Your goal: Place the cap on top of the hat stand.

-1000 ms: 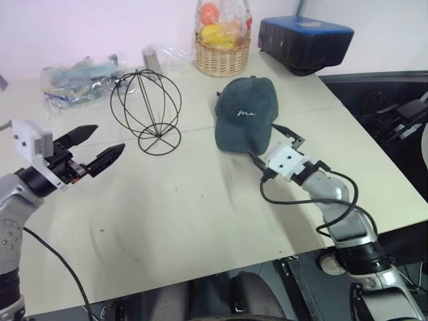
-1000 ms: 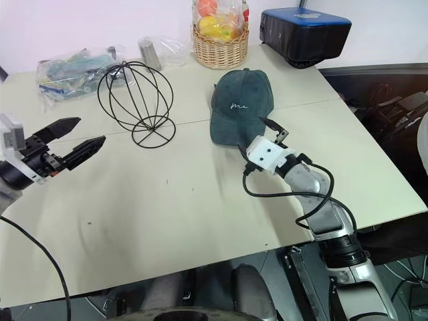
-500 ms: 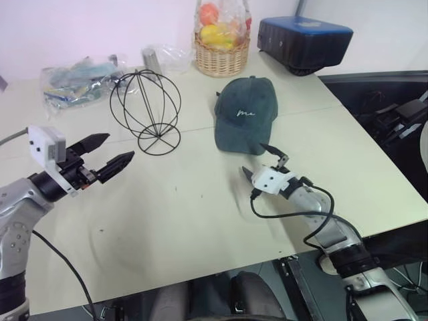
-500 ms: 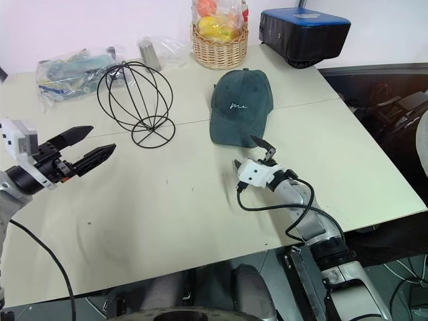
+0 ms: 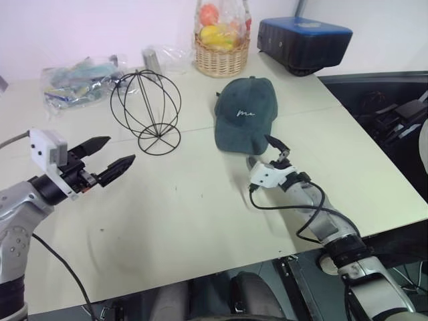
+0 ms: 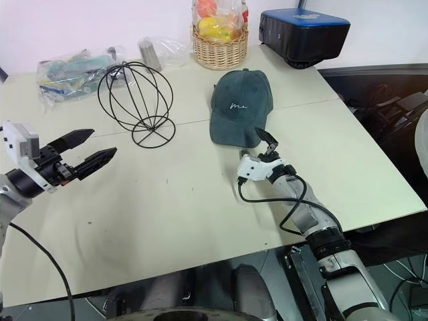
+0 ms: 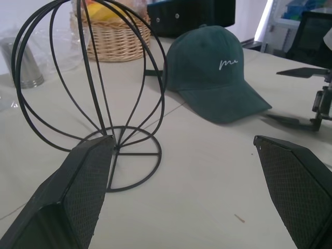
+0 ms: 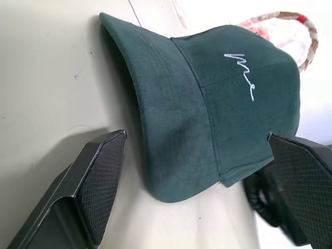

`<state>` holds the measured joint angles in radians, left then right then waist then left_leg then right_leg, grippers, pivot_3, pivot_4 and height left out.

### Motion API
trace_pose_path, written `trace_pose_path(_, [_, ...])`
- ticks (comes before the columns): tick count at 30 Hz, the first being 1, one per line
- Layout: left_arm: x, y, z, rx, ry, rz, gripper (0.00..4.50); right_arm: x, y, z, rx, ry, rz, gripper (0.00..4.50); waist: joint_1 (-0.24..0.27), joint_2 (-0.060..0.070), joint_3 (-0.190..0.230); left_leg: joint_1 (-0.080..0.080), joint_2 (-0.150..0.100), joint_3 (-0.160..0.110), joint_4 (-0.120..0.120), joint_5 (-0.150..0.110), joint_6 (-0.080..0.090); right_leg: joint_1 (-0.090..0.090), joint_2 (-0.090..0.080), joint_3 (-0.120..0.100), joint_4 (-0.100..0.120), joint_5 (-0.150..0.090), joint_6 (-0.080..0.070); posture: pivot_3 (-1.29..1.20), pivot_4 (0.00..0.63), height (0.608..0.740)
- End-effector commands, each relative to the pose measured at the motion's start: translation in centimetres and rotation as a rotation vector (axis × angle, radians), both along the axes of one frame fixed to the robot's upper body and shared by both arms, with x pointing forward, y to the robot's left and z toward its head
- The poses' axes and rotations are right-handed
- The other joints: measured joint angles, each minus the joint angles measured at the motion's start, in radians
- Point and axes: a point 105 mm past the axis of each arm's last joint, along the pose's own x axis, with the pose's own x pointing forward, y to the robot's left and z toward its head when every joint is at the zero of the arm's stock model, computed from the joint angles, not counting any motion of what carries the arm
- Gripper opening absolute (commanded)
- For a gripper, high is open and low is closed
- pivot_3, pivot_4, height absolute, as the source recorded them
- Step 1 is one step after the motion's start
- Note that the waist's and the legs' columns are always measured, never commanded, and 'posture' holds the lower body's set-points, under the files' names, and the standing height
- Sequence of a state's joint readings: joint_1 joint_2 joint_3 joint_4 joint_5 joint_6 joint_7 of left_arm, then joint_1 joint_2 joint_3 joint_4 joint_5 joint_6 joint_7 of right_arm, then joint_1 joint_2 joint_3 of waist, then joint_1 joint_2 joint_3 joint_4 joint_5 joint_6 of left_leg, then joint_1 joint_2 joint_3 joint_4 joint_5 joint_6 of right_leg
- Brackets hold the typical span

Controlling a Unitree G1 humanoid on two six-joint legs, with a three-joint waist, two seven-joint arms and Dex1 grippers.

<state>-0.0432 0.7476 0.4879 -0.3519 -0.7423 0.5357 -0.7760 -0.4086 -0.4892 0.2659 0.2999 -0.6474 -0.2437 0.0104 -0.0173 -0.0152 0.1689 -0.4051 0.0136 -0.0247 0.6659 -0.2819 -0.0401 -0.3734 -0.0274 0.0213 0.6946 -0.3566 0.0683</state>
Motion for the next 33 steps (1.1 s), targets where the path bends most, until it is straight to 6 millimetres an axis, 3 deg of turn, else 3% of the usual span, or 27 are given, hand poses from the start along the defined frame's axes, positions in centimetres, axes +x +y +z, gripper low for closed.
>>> trace_pose_path(1, [-0.4, 0.0, 1.4, 0.031, -0.058, 0.003, 4.49, 0.6, -0.3, 0.4, -0.031, -0.027, -0.036, 4.45, 0.000, 0.000, 0.000, 0.000, 0.000, 0.000, 0.000, 0.000, 0.000, 0.000, 0.000, 0.000, 0.000, 0.000, 0.000, 0.00, 0.150, 0.740])
trace_pose_path(16, [-0.3, -0.7, 1.8, 0.045, -0.077, -0.001, 4.49, 1.9, -2.1, 0.0, -0.222, 0.026, -0.110, 4.45, 0.005, 0.000, 0.000, 0.000, -0.001, 0.000, 0.000, 0.000, 0.000, 0.000, 0.000, 0.000, 0.001, 0.000, 0.000, 0.00, 0.150, 0.740])
trace_pose_path(24, [-0.2, -0.8, 1.9, 0.048, -0.081, -0.001, 4.49, 1.6, -3.9, 0.1, -0.227, 0.042, -0.149, 4.45, 0.008, -0.001, -0.001, 0.000, -0.001, 0.000, 0.001, 0.000, 0.000, 0.001, -0.001, 0.000, 0.001, 0.000, 0.000, 0.00, 0.150, 0.740])
trace_pose_path(32, [0.0, -0.9, 2.1, 0.055, -0.082, -0.008, 4.49, 1.4, -3.6, 0.0, -0.194, 0.043, -0.146, 4.45, 0.007, -0.001, -0.001, 0.001, -0.001, 0.000, 0.001, 0.000, 0.000, 0.001, -0.001, 0.000, 0.001, 0.000, 0.000, 0.00, 0.150, 0.740])
trace_pose_path(33, [0.0, -0.9, 2.1, 0.056, -0.083, -0.008, 4.50, 1.3, -3.6, 0.0, -0.186, 0.043, -0.145, 3.94, 0.007, -0.001, -0.001, 0.001, -0.001, 0.000, 0.001, 0.000, 0.000, 0.001, -0.001, 0.000, 0.001, 0.000, 0.000, 0.00, 0.150, 0.740])
